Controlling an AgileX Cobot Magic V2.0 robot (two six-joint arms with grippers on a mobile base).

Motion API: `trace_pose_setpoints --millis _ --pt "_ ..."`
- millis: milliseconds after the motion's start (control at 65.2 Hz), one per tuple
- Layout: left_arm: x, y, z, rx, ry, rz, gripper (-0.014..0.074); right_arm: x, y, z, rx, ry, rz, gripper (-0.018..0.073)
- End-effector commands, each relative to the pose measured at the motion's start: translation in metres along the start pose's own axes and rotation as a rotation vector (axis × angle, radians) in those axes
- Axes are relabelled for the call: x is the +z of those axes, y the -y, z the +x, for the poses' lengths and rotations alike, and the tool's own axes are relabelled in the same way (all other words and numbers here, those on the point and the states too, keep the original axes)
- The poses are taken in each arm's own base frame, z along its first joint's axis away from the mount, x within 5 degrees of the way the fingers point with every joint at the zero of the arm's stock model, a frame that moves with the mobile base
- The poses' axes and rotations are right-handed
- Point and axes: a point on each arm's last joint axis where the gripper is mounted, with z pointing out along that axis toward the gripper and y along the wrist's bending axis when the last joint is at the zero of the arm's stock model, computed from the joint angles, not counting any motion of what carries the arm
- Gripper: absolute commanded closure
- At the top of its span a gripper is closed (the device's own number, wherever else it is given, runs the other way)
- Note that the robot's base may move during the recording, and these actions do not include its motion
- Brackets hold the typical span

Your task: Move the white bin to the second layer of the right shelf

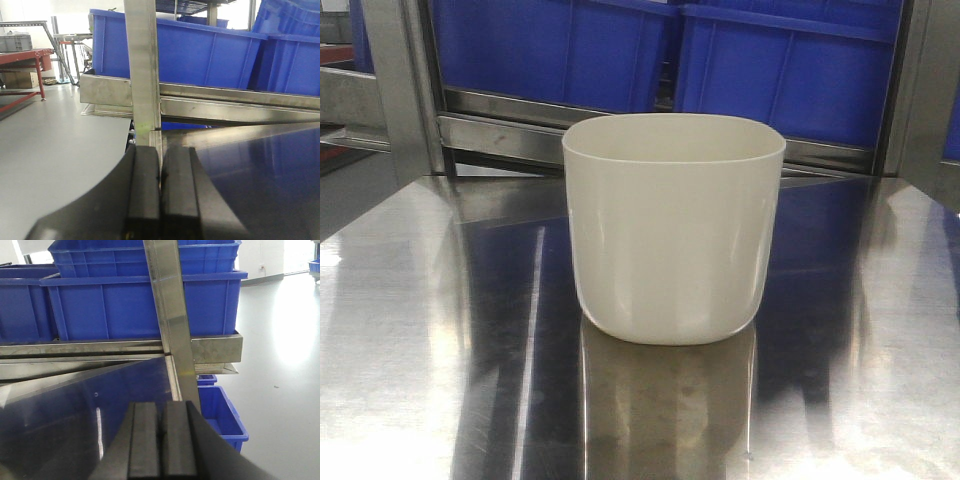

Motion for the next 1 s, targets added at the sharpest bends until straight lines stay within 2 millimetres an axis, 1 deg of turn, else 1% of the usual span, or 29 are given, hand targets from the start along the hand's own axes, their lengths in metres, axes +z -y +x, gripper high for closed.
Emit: trace_pose_setpoints --millis 0,981 --pt "-0.0005 -0.0004 0.0026 -0.013 0.067 -0.006 0.0512 -0.0027 -0.0020 -0.0144 -0.013 0.121 -0.012 0.0536" --pt "-0.0005 -0.0004 0.0026 -0.013 0.067 -0.006 0.0512 -0.0028 -0.0020 -0.0147 -0.013 0.125 -0.012 0.0536"
